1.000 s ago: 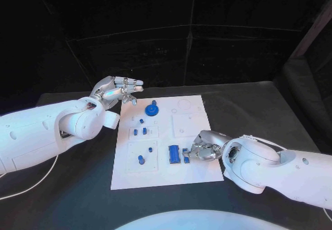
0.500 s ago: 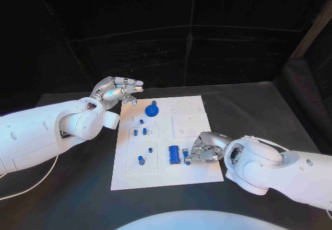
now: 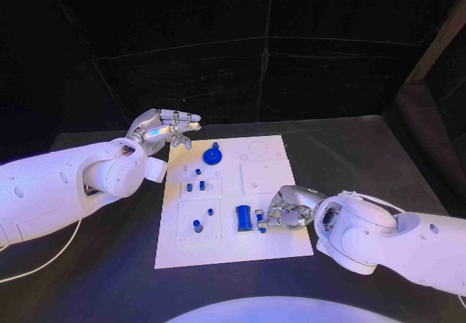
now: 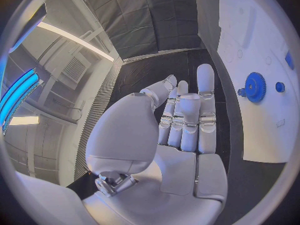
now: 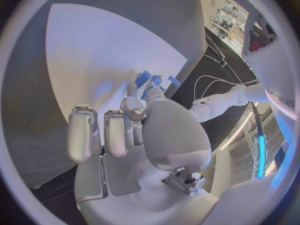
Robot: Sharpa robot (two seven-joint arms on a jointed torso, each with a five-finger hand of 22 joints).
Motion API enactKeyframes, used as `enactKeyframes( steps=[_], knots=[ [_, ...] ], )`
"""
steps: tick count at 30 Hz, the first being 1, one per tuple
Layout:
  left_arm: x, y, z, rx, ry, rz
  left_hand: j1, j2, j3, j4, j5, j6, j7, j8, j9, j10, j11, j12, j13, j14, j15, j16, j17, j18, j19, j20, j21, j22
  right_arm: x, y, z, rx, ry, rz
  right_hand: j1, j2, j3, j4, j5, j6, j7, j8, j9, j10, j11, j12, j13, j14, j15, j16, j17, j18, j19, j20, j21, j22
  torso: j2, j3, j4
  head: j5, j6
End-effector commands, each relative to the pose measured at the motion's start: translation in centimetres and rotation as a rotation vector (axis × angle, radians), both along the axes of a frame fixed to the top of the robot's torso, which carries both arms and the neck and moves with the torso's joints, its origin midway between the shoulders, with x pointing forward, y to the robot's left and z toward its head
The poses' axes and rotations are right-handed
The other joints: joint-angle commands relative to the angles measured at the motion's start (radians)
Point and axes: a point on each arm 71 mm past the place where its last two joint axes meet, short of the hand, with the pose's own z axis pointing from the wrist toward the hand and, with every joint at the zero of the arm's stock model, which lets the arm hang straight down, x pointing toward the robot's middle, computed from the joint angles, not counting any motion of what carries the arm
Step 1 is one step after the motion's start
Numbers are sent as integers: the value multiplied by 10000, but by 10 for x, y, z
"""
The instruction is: Assemble the parts on the task board
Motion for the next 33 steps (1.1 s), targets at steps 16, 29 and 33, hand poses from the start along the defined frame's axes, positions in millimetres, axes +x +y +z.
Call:
enactKeyframes(
  steps=[16,29,33],
  knots=[
    [0,-1,1,-68,21,-111,-11,106,-64,-1,58,-78,7,21,-17,-62,16,35,9,-85,17,-63,-9,117,-43,0,-39,-17,12,2,-6,-114,-82,-1,924,241,-1,-512,-733,92,-61,-51,43,76,-15,-5,61,638,-52,94,395,-58,141,-66,80,441,9,-7,3,46,-64],
    [0,-1,1,-71,28,-129,-11,106,-64,-1,58,-78,7,21,-17,-62,16,35,9,-85,17,-63,-9,117,-43,0,-39,-17,17,6,-6,8,-510,-105,1068,374,0,-595,-1036,114,-65,-53,48,93,-19,13,81,643,-54,107,424,-60,141,-69,80,448,7,0,-3,50,-78],
    [0,-1,1,-72,27,-129,-11,106,-64,-1,58,-78,7,21,-17,-62,16,35,9,-85,17,-63,-9,117,-43,0,-39,-17,17,8,-3,347,-715,-108,882,400,-118,-477,-1095,115,-39,-61,48,101,3,4,78,643,-40,107,428,-58,137,-64,74,439,5,1,-10,48,-74]
  ],
)
